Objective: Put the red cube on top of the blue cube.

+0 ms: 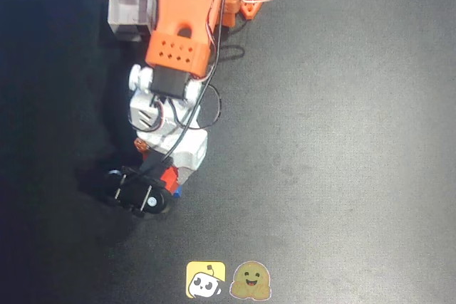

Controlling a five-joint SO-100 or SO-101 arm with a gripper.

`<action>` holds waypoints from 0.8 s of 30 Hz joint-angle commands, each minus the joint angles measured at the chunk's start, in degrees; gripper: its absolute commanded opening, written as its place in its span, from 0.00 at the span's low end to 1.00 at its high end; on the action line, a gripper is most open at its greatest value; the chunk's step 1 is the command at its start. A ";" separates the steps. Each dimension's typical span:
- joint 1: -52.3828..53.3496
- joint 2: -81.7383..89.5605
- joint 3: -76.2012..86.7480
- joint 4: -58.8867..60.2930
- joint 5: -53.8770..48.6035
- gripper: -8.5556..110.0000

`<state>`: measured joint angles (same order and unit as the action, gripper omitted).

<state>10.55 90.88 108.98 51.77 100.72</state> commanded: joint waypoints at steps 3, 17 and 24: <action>-0.53 -0.18 0.18 -1.85 -0.26 0.13; -0.79 -1.05 1.67 -4.22 -0.26 0.17; -0.44 -0.70 1.32 -4.22 -0.26 0.17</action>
<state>10.02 89.38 111.01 48.52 100.72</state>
